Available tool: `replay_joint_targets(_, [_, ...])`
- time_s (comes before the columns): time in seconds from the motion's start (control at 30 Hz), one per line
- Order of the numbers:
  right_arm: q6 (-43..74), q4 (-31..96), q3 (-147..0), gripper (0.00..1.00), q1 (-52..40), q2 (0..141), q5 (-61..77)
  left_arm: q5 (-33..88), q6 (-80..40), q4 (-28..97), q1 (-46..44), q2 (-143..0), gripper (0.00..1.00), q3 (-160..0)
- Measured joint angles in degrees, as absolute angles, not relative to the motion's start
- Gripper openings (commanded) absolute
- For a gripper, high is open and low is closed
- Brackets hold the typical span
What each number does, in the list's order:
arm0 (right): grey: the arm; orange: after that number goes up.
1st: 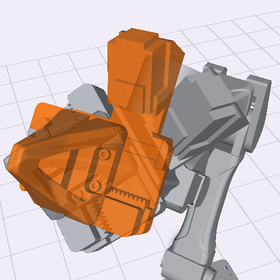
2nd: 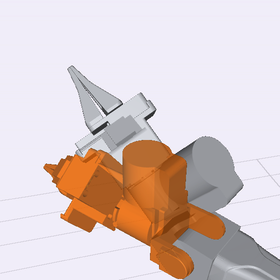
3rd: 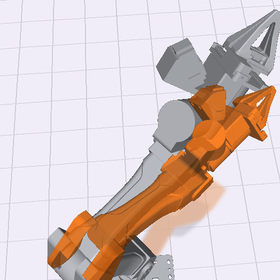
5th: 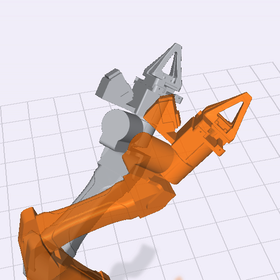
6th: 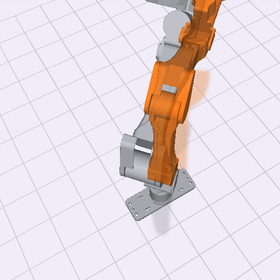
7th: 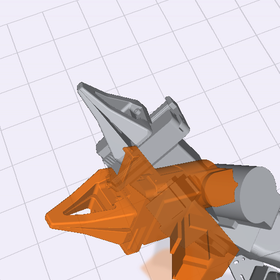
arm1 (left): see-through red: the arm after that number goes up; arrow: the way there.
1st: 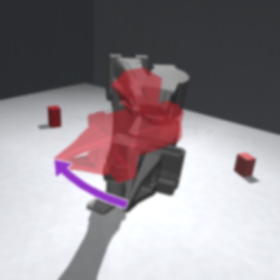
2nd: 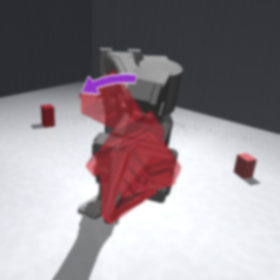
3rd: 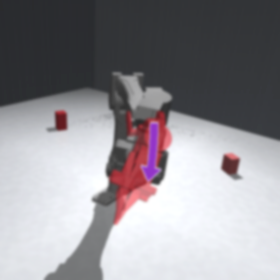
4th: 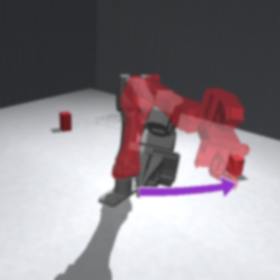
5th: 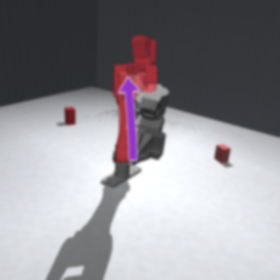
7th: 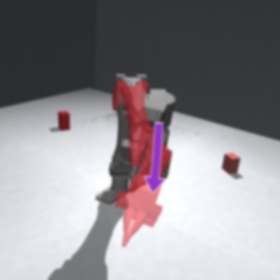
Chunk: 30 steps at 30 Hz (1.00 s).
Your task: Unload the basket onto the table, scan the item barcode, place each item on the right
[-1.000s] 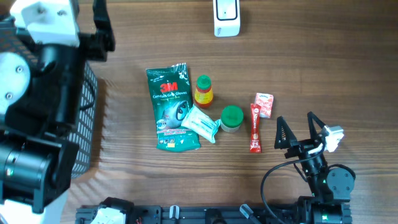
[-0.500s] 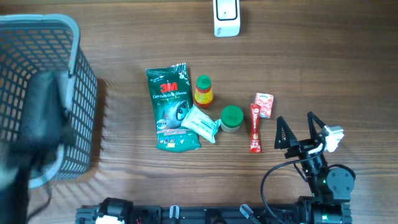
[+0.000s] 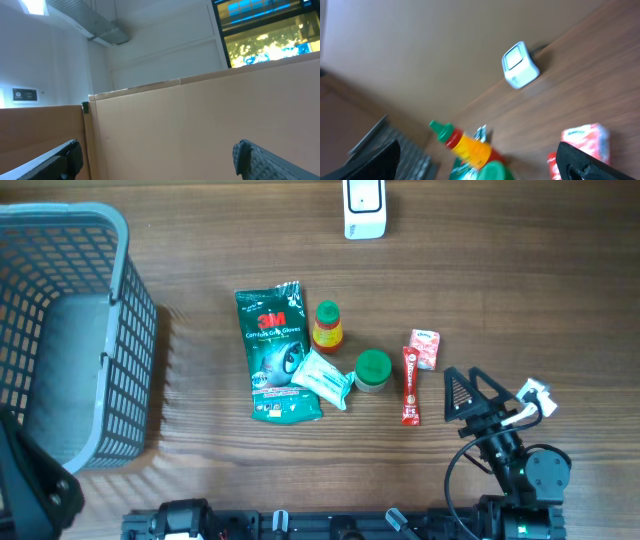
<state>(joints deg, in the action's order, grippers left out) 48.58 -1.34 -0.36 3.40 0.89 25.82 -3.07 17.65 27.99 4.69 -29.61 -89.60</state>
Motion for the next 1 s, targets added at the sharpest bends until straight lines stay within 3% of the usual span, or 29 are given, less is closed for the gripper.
replay_joint_targets(0.13, [50.96, -1.50, -0.36, 1.00, 3.40, 0.89, 32.99, -3.07, 17.65, 28.12, 4.69, -19.88, 1.00, -83.05])
replay_joint_targets(0.33, [66.92, -1.52, -0.36, 1.00, 3.40, 0.89, 39.88, -3.07, 17.65, 23.35, 4.69, -11.53, 1.00, -73.10])
replay_joint_targets(0.63, [65.10, 3.01, -0.69, 0.99, 3.40, 0.93, 48.90, -3.09, 12.29, 18.48, 4.67, -1.87, 1.00, -57.47])
replay_joint_targets(0.83, [56.29, 26.00, -12.71, 0.99, 3.40, 6.46, 44.31, -3.07, 8.38, 16.25, 3.75, -0.73, 1.00, -51.92])
replay_joint_targets(1.0, [41.15, 44.14, -32.80, 0.99, 3.29, 22.90, 32.47, -3.07, 7.51, 16.19, 3.49, -0.73, 1.00, -48.56])
